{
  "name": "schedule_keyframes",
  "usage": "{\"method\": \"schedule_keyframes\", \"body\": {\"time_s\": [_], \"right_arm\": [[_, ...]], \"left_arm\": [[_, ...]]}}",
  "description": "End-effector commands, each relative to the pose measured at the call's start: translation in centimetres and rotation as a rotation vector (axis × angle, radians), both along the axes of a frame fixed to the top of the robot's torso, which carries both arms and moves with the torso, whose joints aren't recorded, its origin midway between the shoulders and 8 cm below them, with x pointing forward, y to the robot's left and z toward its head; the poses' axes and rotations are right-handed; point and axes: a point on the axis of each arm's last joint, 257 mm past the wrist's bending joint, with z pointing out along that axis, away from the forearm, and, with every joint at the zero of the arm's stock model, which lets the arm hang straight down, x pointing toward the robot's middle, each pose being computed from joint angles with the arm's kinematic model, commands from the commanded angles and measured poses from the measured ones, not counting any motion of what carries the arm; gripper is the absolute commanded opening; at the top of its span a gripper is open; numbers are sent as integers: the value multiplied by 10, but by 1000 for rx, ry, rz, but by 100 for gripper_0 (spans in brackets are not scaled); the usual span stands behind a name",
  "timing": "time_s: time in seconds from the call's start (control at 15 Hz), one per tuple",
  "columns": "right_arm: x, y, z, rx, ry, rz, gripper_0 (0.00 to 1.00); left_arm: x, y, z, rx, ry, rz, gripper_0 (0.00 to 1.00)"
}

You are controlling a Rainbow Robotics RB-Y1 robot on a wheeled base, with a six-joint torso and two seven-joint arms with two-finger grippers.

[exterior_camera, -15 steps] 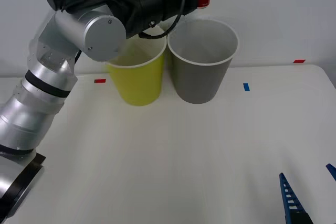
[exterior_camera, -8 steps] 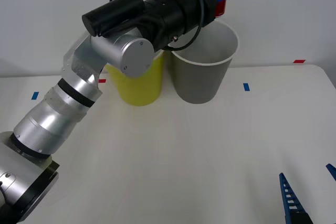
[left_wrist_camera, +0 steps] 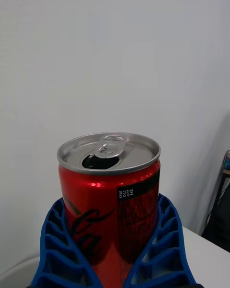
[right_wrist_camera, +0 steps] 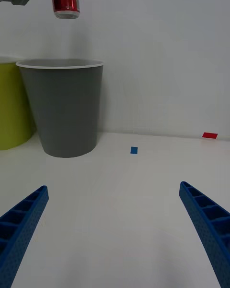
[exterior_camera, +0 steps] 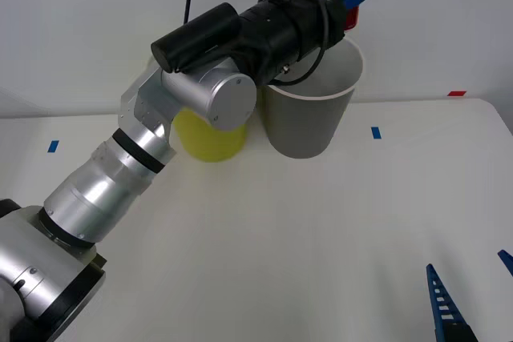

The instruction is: Put cans in the gray bin and PET bottles in the light green bin.

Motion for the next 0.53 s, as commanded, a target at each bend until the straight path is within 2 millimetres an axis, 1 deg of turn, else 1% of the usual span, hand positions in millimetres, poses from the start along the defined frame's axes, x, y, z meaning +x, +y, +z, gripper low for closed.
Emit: {"method": "schedule_keyframes", "body": {"time_s": [0.07, 0.2, 0.27, 0.33, 0.4, 0.53], "right_arm": [[0, 0, 0, 0, 0, 0, 95], [0, 0, 0, 0, 0, 0, 94], [0, 0, 0, 0, 0, 0, 95], [0, 0, 0, 0, 0, 0, 95], [0, 0, 0, 0, 0, 0, 95], [0, 0, 0, 0, 0, 0, 94]], "left_arm": [[3, 2, -7, 80, -66, 37, 0], [7, 7, -8, 114, -97, 61, 0], [13, 11, -13, 133, -104, 81, 0], [17, 15, -14, 120, -108, 92, 0], [21, 15, -19, 115, -102, 98, 0], [23, 17, -20, 115, -100, 103, 0]]}}
